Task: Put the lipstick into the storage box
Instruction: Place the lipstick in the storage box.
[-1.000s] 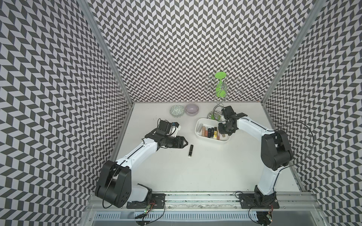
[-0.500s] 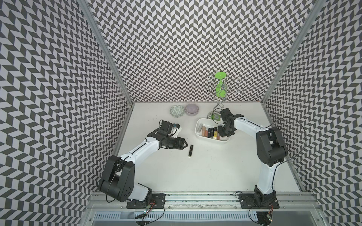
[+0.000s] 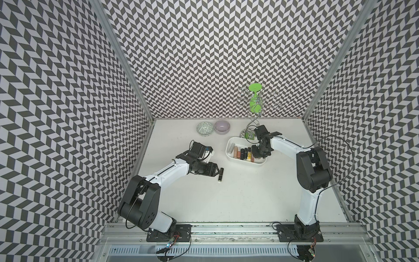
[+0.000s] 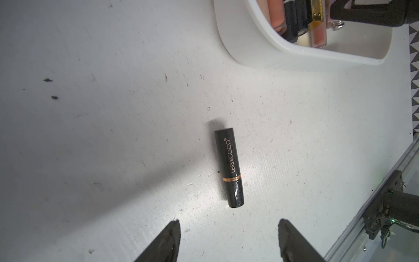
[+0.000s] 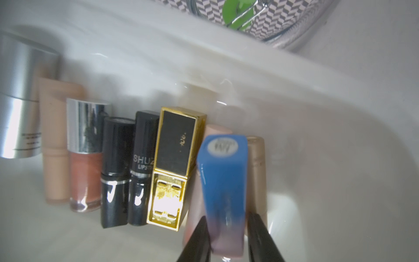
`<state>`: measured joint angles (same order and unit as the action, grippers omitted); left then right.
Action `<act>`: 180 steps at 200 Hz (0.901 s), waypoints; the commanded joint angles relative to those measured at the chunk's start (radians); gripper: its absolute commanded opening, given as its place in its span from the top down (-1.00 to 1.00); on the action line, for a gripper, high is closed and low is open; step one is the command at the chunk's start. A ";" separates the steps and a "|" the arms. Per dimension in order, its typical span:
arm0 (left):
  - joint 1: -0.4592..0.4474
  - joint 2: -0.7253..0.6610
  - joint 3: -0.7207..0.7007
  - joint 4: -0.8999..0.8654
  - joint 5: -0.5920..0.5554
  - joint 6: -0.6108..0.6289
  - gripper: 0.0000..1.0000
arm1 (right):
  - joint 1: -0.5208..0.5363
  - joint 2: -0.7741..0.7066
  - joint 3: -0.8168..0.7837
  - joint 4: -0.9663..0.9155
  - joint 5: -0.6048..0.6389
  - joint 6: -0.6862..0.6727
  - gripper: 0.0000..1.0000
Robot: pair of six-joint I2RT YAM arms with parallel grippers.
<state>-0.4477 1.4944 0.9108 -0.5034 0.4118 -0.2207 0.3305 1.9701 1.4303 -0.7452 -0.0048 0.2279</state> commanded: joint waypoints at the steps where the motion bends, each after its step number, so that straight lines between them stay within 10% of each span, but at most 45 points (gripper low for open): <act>1: -0.006 0.009 0.016 -0.005 -0.014 0.015 -0.43 | -0.005 0.019 0.002 0.015 -0.007 0.004 0.25; 180: -0.013 0.006 0.008 -0.015 -0.028 0.024 -0.45 | -0.004 -0.050 0.050 0.012 -0.087 0.054 0.16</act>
<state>-0.4541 1.5219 0.9131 -0.5037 0.3893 -0.2096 0.3305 1.9675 1.4376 -0.7219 -0.1375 0.2668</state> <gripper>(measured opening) 0.722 0.418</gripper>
